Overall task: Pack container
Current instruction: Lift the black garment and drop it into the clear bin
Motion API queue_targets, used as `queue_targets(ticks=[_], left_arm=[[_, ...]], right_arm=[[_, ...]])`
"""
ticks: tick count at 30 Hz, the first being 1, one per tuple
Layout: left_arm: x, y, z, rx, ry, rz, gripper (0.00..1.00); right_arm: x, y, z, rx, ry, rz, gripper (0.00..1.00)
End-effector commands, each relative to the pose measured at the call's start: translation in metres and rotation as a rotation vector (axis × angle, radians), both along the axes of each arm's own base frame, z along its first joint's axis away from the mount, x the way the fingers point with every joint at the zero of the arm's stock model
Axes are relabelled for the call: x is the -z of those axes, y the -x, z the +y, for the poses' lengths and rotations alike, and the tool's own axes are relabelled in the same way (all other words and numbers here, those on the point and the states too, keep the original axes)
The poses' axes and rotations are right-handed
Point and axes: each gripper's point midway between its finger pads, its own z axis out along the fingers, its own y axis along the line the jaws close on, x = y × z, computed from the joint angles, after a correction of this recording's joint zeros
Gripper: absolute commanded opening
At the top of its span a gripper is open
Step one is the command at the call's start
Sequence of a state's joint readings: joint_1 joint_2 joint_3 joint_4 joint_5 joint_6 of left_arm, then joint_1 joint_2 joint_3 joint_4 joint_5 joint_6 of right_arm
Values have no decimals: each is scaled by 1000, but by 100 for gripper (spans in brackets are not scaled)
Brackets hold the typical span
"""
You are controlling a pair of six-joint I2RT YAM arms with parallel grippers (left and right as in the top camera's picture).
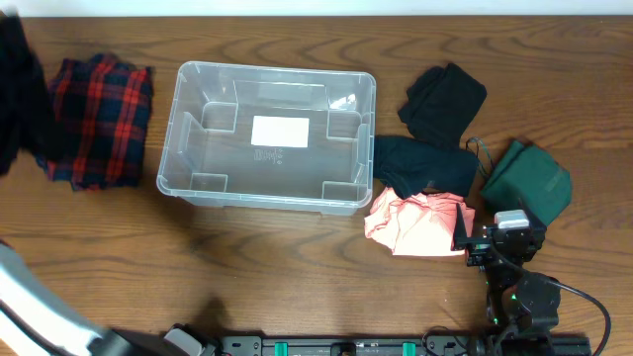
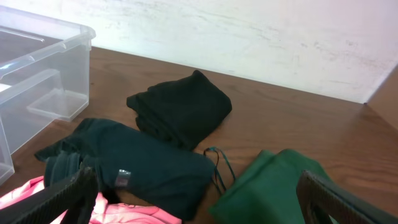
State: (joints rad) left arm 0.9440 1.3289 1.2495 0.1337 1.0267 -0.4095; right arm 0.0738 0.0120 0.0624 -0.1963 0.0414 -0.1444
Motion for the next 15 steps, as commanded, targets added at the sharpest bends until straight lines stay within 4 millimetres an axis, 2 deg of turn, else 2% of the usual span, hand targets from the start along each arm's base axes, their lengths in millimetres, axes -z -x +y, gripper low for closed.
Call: queue_targets(ticks=[1,3,6,12,15], left_arm=[[-36,-13,-52,121,58,-64,6],[-39,-28,-76,173,69,-75,6],[-31,-54,-113,252,115,-55,6],[6,-89,-178,445,351,90,6],[25,-100,-194,498,454,165,6]], right_arm=[[0,0,-2,8,19,-4,99],[0,0,-2,8,19,-4,99],[0,0,-2,8,19,-4,99],[0,0,-2,8,19,-4,99],[0,0,-2,8,19,-4,99]])
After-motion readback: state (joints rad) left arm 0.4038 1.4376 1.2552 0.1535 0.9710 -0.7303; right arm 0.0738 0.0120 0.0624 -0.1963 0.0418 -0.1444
